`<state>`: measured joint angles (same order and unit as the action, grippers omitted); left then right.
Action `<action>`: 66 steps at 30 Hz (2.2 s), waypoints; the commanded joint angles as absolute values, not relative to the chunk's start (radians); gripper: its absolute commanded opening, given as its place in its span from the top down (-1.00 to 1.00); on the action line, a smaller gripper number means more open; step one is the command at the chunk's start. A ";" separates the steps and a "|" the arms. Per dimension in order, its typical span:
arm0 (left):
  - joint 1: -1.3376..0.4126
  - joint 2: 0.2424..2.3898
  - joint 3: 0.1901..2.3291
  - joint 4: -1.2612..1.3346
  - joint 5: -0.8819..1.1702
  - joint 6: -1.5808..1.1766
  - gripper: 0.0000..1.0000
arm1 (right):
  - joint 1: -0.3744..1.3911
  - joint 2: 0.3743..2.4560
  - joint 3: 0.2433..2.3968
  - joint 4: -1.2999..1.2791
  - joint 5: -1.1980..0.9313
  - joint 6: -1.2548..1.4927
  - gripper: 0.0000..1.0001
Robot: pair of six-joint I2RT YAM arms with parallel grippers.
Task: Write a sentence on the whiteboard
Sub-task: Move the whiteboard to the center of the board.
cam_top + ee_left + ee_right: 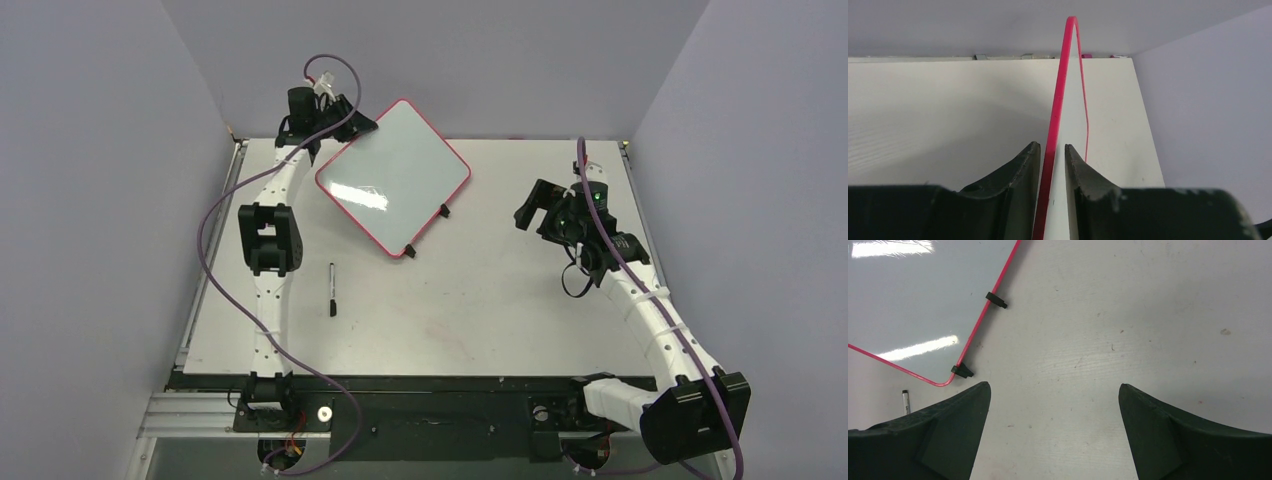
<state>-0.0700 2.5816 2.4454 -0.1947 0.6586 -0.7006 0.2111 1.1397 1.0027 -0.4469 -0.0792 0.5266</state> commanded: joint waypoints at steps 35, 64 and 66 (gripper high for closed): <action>-0.339 2.443 2.462 -0.705 0.944 -0.229 1.00 | 0.215 0.914 0.918 -0.517 -0.037 0.504 -0.89; -0.398 2.356 2.259 -0.621 0.873 -0.248 0.49 | 0.215 0.909 0.907 -0.517 -0.033 0.498 -0.89; -0.395 2.350 2.275 -0.633 0.851 -0.241 0.31 | 0.215 0.908 0.908 -0.517 -0.032 0.496 -0.90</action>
<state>-0.3588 2.4142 2.2665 -0.5983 0.8745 -0.2695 0.2111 0.9215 0.9016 -0.5331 -0.0555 0.5087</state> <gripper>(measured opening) 0.270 0.947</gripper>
